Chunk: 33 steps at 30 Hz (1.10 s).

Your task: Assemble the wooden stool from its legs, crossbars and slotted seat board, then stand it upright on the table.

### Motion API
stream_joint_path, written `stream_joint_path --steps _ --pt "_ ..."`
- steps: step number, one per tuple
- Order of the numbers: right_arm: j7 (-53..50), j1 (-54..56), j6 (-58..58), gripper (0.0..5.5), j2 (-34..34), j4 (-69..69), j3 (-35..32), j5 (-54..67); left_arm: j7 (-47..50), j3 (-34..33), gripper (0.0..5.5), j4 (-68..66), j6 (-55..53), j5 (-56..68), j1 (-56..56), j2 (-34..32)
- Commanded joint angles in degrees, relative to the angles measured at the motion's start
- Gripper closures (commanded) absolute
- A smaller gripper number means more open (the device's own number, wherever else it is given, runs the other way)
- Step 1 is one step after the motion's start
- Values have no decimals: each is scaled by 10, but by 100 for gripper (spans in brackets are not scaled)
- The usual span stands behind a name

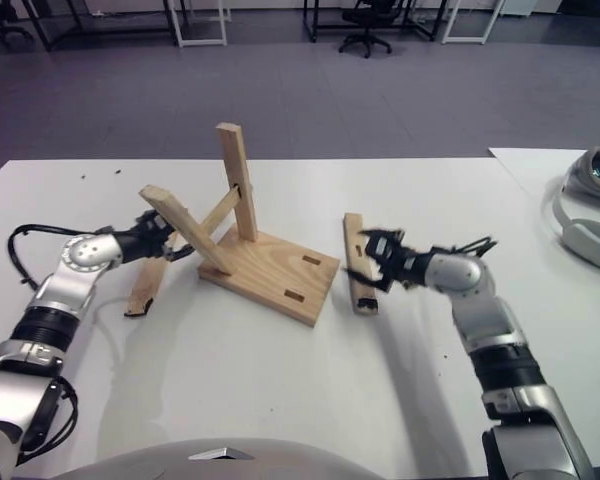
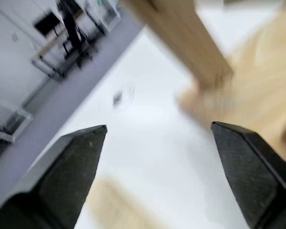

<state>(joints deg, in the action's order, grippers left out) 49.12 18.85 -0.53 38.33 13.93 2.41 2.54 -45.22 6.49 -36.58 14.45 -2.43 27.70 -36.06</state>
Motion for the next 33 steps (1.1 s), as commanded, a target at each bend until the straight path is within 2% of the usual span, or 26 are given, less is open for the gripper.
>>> stream_joint_path --steps 1,3,6,8,12,13,16,18,21,23,25,27,29,33 --pt "-13 37 3 127 -40 73 -6 18 -48 -13 147 -4 30 17 6 -31" --pt "-50 93 -22 127 -72 173 8 -8 -92 -14 147 83 8 46 -41 -45" --pt "-128 198 -36 127 -117 358 -4 -24 -130 -14 147 223 -65 80 -109 -67" --pt "-126 233 -61 127 -135 438 24 -53 -128 6 147 278 -96 50 -142 -76" --pt "-108 251 -146 127 -159 514 85 -122 -68 69 147 307 -111 -36 -161 -33" --pt "-100 245 -167 127 -160 516 107 -143 -25 76 147 285 -122 -49 -140 8" --pt "-39 205 -203 127 -159 484 123 -142 88 99 147 201 -131 -92 -91 109" --pt "-17 185 -205 127 -158 464 116 -125 124 106 147 155 -115 -110 -74 131" --pt "-51 123 -182 127 -169 387 98 -98 197 89 147 59 -89 -109 -33 175" --pt "-101 89 -148 127 -178 326 79 -87 212 81 147 36 -78 -99 -22 190" --pt "-176 49 -91 127 -191 226 25 -50 212 76 147 37 -70 -90 -24 194" --pt "-209 -12 -40 127 -194 104 -24 -3 209 61 147 40 -72 -71 -27 200" --pt "-228 -43 3 127 -185 42 -76 39 206 53 147 43 -73 -59 -30 206" --pt "-194 -76 70 127 -123 69 -131 77 218 42 147 -1 -65 -54 -11 218"
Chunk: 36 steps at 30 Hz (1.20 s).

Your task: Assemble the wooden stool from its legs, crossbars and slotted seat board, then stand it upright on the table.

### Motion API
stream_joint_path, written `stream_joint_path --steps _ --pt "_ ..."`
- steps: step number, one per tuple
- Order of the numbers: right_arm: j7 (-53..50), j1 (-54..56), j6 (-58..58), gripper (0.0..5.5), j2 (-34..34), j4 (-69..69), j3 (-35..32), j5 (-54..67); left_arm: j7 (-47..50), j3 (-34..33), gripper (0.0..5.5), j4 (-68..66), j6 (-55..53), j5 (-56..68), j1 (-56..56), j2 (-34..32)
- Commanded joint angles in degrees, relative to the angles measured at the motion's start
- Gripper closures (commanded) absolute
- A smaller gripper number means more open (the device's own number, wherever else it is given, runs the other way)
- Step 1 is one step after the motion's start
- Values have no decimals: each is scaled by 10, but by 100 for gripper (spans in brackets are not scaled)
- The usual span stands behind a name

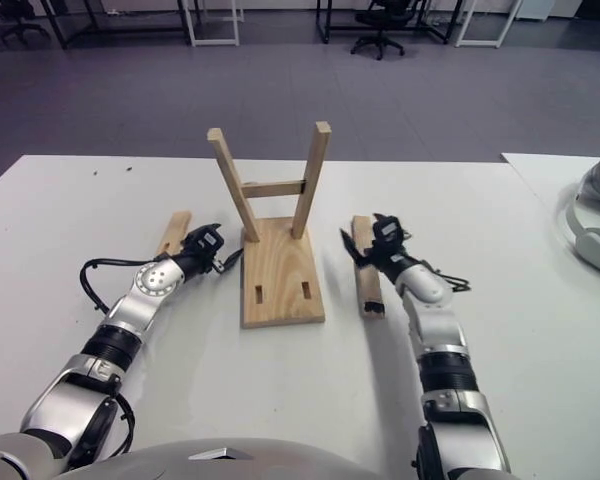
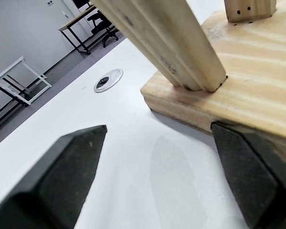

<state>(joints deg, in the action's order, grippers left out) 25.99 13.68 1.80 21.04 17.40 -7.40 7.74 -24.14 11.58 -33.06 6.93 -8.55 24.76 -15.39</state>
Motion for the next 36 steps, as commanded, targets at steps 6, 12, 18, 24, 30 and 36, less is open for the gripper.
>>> stream_joint_path --steps 6,12,18,24,30,36 --pt "66 -46 48 186 68 115 -64 50 18 -34 147 -45 21 19 40 6" --pt "105 -66 69 292 73 157 -42 48 -6 -54 147 59 -17 42 -20 -14" --pt "52 -54 37 411 62 161 -65 48 -78 -147 147 313 -182 251 -107 -19" --pt "-66 -13 -81 418 43 -167 -91 15 78 -208 147 542 -399 609 8 89" --pt "-50 67 -29 418 -7 -432 104 -48 164 -179 147 522 -458 755 125 165" --pt "-56 82 19 418 -20 -479 120 -53 181 -191 263 512 -462 784 131 159"
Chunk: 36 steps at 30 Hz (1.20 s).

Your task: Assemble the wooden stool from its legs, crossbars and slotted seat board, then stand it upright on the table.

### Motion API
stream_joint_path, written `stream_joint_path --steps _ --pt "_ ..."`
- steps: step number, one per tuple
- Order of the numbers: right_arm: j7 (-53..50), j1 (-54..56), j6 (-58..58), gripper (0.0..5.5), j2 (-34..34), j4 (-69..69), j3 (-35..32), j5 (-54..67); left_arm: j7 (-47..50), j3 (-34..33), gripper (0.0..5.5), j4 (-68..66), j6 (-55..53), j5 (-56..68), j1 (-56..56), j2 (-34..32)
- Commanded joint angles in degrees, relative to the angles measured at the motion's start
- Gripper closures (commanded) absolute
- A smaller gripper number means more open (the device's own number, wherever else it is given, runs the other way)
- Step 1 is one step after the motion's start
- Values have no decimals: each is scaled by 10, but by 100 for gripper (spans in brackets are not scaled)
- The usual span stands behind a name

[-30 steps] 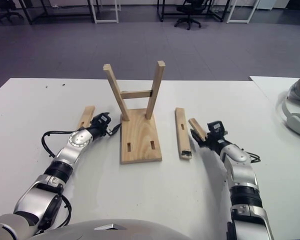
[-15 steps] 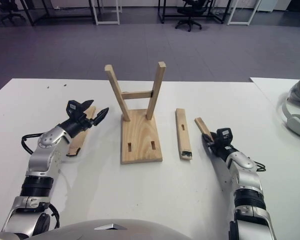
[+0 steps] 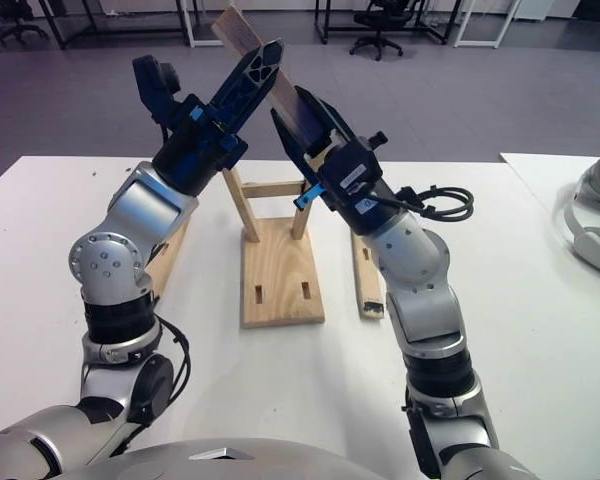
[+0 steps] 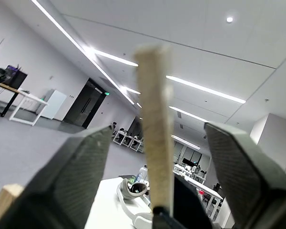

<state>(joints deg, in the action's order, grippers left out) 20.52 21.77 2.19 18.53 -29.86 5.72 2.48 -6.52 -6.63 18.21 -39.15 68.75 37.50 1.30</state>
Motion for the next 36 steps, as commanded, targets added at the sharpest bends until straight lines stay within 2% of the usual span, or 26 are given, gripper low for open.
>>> stream_joint_path --steps 1,14,22,23,28,31,36 --pt "1 -4 16 418 8 -7 -14 -1 3 -11 275 1 -2 14 -1 -12" --pt "50 -25 18 418 22 -7 -4 24 -51 -5 489 6 11 -7 -59 -39" --pt "55 -24 29 418 22 1 -5 50 -47 -14 502 -8 6 10 -45 -48" --pt "56 -24 31 418 22 0 -3 51 -46 -14 466 -9 5 13 -43 -49" --pt "55 -26 37 418 17 0 -3 54 -31 3 376 4 10 -3 -46 -38" --pt "55 -28 38 418 17 2 -8 55 -21 9 375 19 12 -3 -53 -32" --pt "61 -38 34 418 19 1 0 52 -6 -17 456 2 3 32 -22 -44"
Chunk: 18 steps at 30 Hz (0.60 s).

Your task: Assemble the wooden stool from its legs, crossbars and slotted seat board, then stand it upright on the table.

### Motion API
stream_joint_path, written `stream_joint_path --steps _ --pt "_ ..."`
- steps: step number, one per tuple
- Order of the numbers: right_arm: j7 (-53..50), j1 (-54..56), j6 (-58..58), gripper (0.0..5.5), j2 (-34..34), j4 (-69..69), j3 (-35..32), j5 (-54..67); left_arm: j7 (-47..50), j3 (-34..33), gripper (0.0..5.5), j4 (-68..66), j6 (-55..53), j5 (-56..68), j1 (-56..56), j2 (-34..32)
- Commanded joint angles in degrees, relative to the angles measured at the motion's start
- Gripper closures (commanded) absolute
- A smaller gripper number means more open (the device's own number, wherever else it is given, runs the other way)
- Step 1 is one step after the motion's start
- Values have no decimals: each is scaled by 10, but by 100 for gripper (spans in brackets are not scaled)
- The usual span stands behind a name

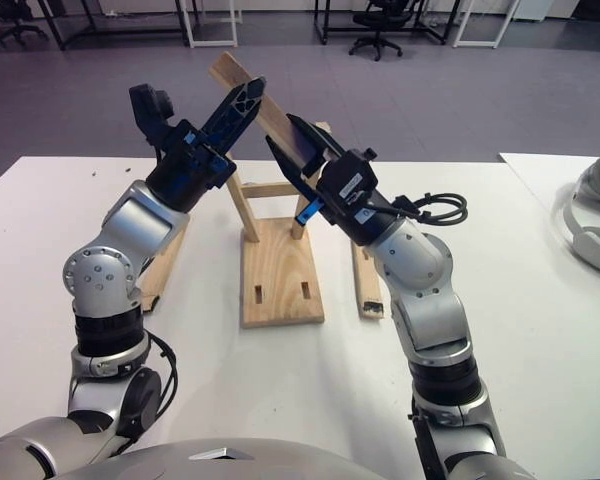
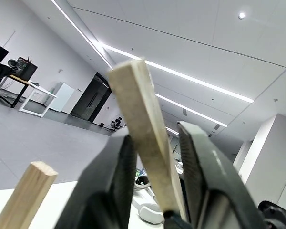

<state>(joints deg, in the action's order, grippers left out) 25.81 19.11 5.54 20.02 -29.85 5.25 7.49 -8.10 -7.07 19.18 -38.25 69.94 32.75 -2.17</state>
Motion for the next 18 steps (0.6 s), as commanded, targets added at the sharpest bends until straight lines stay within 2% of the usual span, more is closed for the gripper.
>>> stream_joint_path --steps 1,4,8,9,14,17,18 --pt "9 -13 0 418 4 1 5 2 11 -13 473 -10 -6 23 27 -9" --pt "10 -14 -2 418 4 0 5 3 12 -11 509 -11 -8 28 27 -8" --pt "4 -12 -2 418 1 -1 4 4 -1 4 509 -3 -12 15 14 -13" --pt "1 -11 -1 380 0 -2 2 4 -4 7 509 -2 -11 5 10 -18" --pt "-5 -42 11 301 2 5 -9 6 -38 -17 509 3 17 -73 -36 -86" --pt "-25 -106 6 243 2 54 -56 10 -67 -46 509 -16 66 -173 -101 -153" --pt "-36 -126 2 239 2 89 -73 6 -73 -61 509 -43 92 -204 -122 -163"
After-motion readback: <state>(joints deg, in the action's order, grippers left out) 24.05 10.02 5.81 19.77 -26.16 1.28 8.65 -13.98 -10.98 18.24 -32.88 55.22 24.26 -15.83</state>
